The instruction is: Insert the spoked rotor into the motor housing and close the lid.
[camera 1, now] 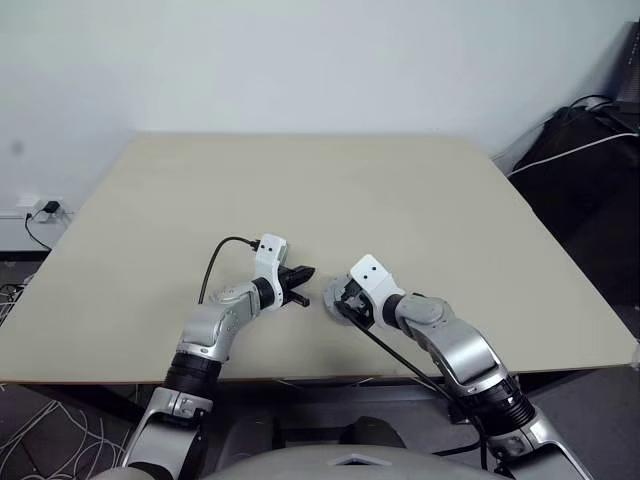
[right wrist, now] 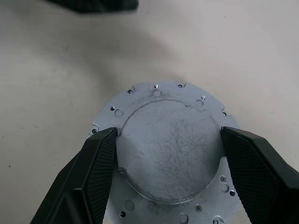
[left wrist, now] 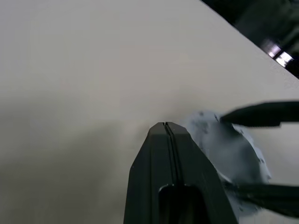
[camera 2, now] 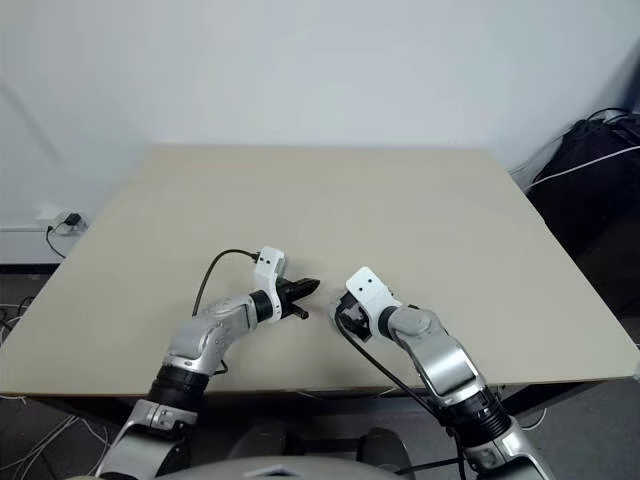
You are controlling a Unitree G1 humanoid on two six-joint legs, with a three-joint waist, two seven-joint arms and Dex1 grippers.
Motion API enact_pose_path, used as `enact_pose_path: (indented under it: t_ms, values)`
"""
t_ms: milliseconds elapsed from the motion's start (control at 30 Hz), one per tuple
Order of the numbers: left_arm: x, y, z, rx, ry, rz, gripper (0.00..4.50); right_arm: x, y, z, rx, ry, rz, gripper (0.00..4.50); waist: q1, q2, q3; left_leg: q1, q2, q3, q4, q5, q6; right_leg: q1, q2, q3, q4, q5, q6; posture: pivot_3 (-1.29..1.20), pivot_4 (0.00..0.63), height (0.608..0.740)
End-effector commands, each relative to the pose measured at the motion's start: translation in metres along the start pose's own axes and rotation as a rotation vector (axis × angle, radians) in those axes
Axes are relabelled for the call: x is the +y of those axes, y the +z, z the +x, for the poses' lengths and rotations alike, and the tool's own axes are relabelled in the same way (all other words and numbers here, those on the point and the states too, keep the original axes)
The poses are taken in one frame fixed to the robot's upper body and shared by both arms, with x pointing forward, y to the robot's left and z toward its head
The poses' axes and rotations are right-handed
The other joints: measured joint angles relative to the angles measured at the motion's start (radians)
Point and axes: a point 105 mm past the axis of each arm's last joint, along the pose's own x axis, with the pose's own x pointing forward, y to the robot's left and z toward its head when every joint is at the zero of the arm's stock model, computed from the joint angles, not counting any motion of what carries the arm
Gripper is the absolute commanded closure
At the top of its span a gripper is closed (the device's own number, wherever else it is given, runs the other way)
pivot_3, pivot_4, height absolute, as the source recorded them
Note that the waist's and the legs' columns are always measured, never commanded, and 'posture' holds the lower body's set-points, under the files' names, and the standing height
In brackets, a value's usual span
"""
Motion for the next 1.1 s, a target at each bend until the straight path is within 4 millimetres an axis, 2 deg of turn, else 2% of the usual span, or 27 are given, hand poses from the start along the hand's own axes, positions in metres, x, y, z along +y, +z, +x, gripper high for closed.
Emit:
enact_pose_path:
  t_ms: [33, 200, 467, 833, 1100]
  values:
    - [-0.014, 0.011, 0.006, 0.017, -0.101, 0.004, 4.5, 0.0, -0.028, 0.004, 0.117, -0.017, 0.026, 1.27, 0.0, 0.0, 0.0, 0.0, 0.0, 0.0, 0.0, 0.0, 0.0, 0.0, 0.0, 0.0, 0.0, 0.001, -0.002, 0.0, 0.0, 0.74]
    - [-0.028, 0.011, 0.014, 0.056, -0.182, -0.01, 4.5, 0.0, -0.027, 0.004, 0.114, -0.019, 0.03, 1.27, -0.001, 0.0, 0.0, 0.0, 0.0, 0.0, -0.001, 0.0, 0.0, -0.001, -0.001, 0.001, 0.0, 0.003, -0.006, 0.0, 0.0, 0.74]
    - [-0.027, 0.014, 0.028, 0.063, -0.13, -0.002, 4.5, 0.002, -0.025, 0.004, 0.106, -0.02, 0.033, 1.27, -0.002, 0.0, 0.0, 0.0, 0.0, 0.0, -0.001, 0.0, 0.0, -0.002, -0.002, 0.001, 0.0, 0.004, -0.006, 0.0, 0.0, 0.74]
    - [-0.014, -0.003, 0.036, 0.157, -0.009, 0.018, 4.5, 0.003, -0.024, 0.005, 0.099, -0.02, 0.03, 1.27, -0.001, -0.001, 0.001, -0.001, 0.0, -0.001, -0.002, 0.0, 0.0, -0.002, -0.002, 0.001, -0.001, 0.004, -0.006, 0.0, 0.0, 0.74]
    - [-0.029, -0.008, 0.036, 0.177, -0.103, -0.02, 4.5, 0.005, -0.023, 0.005, 0.097, -0.017, 0.032, 1.27, -0.002, -0.001, 0.001, -0.001, 0.0, -0.001, -0.003, 0.0, 0.0, -0.003, -0.003, 0.001, -0.001, 0.004, -0.007, 0.0, 0.0, 0.74]
